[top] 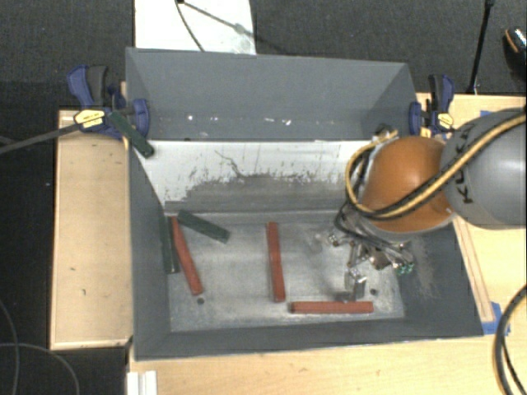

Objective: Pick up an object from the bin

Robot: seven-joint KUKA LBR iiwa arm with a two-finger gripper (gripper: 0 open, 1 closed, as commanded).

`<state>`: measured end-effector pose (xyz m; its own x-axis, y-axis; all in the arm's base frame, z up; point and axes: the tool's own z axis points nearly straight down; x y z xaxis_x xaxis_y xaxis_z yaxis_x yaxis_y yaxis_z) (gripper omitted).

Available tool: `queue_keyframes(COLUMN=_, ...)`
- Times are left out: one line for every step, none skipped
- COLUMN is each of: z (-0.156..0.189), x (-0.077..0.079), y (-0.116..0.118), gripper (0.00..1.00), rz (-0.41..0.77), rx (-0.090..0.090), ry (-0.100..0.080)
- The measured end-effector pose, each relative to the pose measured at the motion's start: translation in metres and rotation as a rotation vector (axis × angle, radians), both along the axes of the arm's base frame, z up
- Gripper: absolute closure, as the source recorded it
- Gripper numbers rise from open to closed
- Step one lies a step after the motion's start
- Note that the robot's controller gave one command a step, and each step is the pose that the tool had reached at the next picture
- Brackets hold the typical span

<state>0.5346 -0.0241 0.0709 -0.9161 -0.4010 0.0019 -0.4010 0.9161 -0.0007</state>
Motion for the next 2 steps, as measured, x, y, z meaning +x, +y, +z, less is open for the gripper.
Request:
queue_keyframes(z=0.063, x=-0.04, y=0.107, gripper=0.0, rz=0.004, rx=0.007, ry=-0.006)
queue_keyframes(z=0.001, x=-0.05, y=0.041, gripper=0.0, rz=0.146, rx=0.002, ry=-0.011)
